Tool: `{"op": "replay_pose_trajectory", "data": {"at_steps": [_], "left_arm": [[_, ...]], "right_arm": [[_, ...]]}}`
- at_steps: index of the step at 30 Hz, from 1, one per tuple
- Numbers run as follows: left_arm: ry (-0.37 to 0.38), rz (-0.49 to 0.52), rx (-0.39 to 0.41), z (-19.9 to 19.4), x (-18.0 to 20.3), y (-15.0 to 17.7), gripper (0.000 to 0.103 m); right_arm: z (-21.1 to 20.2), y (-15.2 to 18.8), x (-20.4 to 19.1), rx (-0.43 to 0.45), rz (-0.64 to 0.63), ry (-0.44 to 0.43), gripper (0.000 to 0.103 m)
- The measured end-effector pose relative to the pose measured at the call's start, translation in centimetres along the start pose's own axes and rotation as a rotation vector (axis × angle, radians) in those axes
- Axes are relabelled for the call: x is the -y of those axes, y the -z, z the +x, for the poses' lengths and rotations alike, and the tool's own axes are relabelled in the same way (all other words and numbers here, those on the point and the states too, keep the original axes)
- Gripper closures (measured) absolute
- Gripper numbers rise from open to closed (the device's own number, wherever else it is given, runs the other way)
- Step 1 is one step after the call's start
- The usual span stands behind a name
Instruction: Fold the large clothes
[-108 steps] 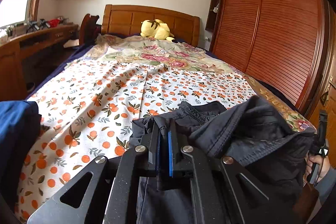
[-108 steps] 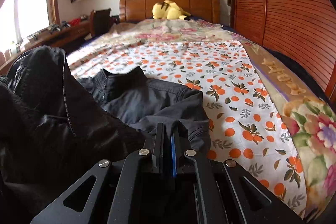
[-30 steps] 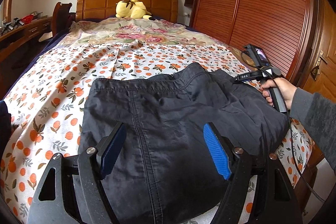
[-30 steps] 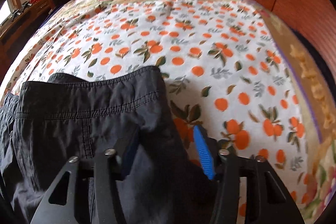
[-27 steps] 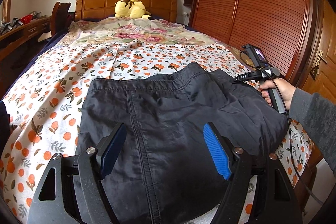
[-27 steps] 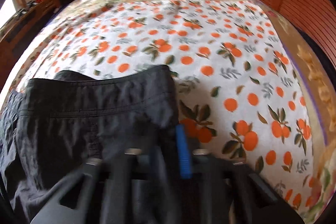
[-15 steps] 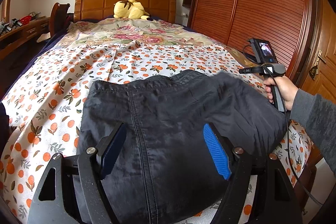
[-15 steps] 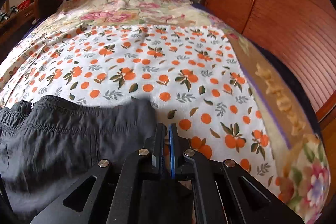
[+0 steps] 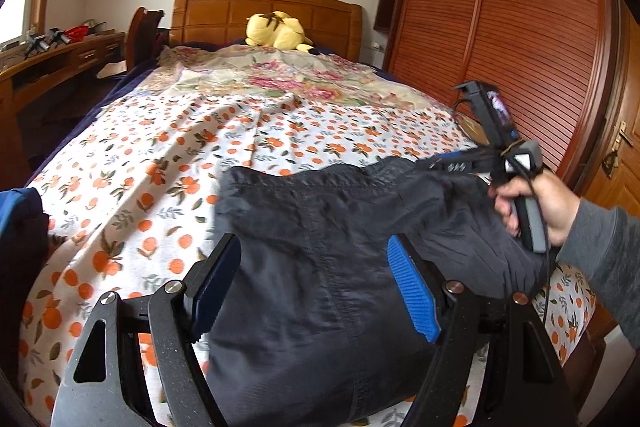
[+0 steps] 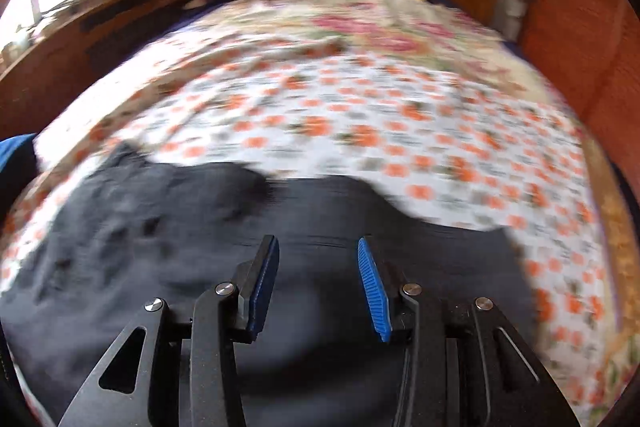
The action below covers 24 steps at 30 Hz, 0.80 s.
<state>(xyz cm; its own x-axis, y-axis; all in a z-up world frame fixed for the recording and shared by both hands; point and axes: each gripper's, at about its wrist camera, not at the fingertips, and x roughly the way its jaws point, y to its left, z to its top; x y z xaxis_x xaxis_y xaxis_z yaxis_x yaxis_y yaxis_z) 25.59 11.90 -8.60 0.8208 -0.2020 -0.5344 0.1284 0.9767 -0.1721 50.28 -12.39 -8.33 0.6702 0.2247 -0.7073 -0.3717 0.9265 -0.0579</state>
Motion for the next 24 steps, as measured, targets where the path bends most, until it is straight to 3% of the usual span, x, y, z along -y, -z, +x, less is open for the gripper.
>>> {"op": "replay_pose_trajectory", "data": {"at_steps": [5,11,18,21,24], "left_arm": [[-0.020,-0.025,0.007,-0.7,-1.9,0.0,0.026],[-0.032,-0.052,0.009,-1.3,-3.5,0.2,0.026],[-0.029,-0.057,0.005,-1.5,-4.1,0.4,0.026],[-0.027,-0.052,0.000,-1.4,-3.8,0.5,0.026],[-0.024,-0.048,-0.003,-1.3,-3.7,0.5,0.026]], "right_arm": [[3.8,-0.4,-4.4,-0.063,-0.059,-0.048,0.060],[8.6,-1.2,-5.6,-0.178,-0.070,-0.028,0.060],[10.4,-1.7,-6.6,-0.171,-0.095,-0.013,0.059],[10.3,-1.6,-6.9,-0.168,-0.109,-0.018,0.065],[10.0,-1.5,-7.8,-0.173,-0.149,-0.036,0.085]]}}
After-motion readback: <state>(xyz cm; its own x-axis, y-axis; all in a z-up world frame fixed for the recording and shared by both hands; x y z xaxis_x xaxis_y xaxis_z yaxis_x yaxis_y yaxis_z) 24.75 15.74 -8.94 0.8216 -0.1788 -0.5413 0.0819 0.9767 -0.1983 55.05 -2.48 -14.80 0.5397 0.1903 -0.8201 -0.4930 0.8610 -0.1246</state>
